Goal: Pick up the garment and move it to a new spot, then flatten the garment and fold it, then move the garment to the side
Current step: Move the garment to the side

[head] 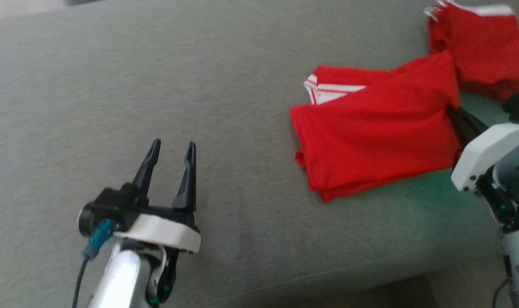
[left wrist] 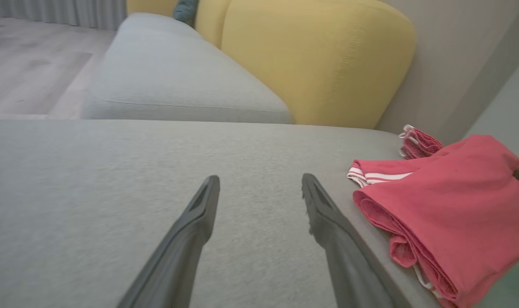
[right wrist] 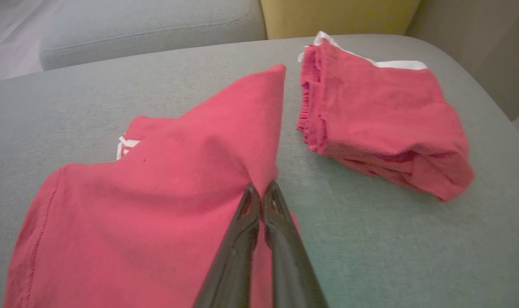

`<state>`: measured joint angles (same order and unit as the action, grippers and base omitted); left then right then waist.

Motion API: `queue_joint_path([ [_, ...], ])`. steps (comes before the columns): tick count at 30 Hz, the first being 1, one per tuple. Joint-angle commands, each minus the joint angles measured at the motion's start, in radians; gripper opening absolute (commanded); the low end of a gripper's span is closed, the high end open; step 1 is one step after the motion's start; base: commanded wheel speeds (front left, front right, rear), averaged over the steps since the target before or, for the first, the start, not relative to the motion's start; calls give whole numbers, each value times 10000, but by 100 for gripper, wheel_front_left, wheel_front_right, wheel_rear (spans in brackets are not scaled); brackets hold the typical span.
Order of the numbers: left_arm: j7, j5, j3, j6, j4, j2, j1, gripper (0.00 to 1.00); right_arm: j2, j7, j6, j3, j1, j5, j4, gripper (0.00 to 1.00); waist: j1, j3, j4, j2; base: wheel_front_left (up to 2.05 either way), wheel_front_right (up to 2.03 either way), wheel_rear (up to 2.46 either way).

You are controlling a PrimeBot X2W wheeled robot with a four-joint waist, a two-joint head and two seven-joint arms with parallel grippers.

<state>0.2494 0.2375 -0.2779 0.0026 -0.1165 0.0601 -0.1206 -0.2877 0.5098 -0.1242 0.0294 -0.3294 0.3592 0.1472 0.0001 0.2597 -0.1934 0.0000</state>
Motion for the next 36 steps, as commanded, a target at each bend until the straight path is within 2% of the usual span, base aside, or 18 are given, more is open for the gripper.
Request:
queue_joint_path([
  [1,110,-83,271,-21,359,69,-415,100,-95,-84,-65,64,-365,-43,-436,0,-1,726,-878,0,0,0,0],
  [4,44,-177,175,-63,375,122,-721,100,50,-182,-65,8,-474,-111,-464,0,-1,986,-1179,0,0,0,0],
  [8,-6,-231,83,-91,339,163,-947,100,215,-367,-65,-55,-608,-181,-354,0,-1,1117,-1231,0,0,0,0],
  [16,32,-100,116,-25,196,170,-973,100,341,-505,-65,-131,-1442,-405,-5,0,-1,833,-612,0,0,0,0],
  [21,76,43,107,18,181,113,-906,100,410,-285,-65,-549,-2545,-500,715,0,-1,601,-145,0,0,0,0],
  [29,115,176,107,99,262,39,-832,100,-67,-174,-65,-1705,-4339,-1611,2055,0,-1,591,417,0,0,0,0],
  [33,119,185,79,105,306,18,-827,100,-417,-73,-65,-2172,-4619,-1960,2216,0,-1,626,520,0,0,0,0],
  [36,121,178,46,108,410,-2,-823,100,-960,27,-65,-2537,-4818,-2171,2265,0,-1,702,616,0,0,0,0],
])
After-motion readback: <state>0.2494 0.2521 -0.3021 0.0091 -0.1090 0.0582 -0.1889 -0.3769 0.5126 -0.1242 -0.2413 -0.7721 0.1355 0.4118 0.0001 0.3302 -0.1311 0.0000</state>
